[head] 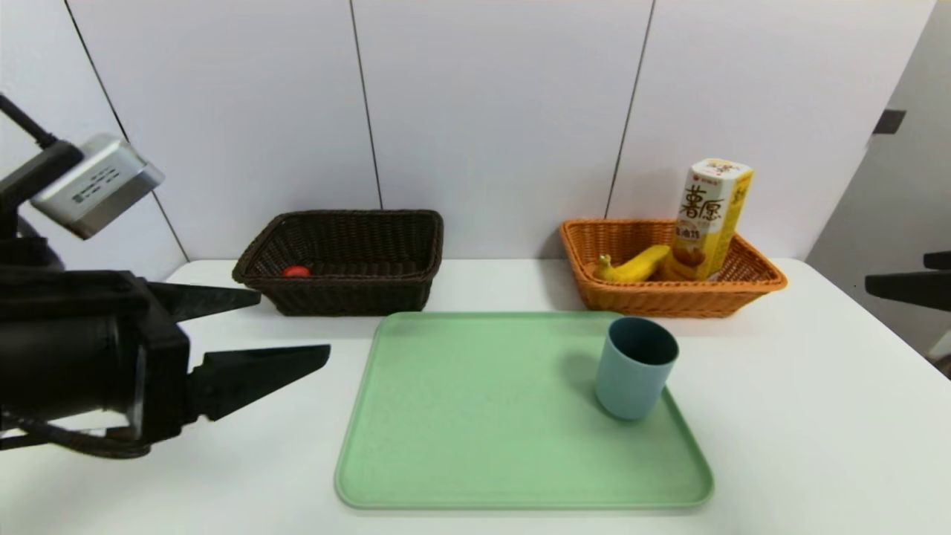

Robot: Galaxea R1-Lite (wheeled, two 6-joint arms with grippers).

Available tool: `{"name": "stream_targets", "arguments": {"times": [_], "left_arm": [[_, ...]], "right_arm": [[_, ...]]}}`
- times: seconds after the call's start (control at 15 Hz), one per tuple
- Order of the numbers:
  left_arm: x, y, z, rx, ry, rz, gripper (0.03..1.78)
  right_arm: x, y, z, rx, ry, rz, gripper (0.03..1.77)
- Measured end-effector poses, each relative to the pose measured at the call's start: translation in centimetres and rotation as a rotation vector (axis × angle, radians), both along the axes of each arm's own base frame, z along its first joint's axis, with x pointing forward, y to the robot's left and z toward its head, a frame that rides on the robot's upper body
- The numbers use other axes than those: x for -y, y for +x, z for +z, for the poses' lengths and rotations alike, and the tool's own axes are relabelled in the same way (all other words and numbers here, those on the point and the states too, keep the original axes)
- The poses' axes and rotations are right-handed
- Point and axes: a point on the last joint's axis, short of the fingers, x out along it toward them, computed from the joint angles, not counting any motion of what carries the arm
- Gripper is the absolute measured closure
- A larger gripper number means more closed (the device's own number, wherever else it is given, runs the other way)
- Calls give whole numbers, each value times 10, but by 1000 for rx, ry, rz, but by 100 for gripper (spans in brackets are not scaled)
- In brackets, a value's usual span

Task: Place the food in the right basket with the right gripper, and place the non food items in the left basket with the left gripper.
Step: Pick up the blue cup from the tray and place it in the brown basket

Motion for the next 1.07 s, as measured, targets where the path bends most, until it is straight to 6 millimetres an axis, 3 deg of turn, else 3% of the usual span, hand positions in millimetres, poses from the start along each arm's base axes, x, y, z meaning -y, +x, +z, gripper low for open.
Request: {"name": "stream_targets", "arguments": {"times": [0.2,0.47,0.8,1.07], "left_arm": [[27,25,-8,15,-19,-50,12],[78,57,-28,53,-48,-149,12],[137,88,-65,110,-121,-331,12],[165,104,-97,147,-111,-455,12]], "right_arm": [[4,-13,-2,40,19,-26,11],[6,-24,-3,55,33,-40,11],[8,-26,-3,61,34,-62,11],[9,-26,-3,59,32,-71,11]]}}
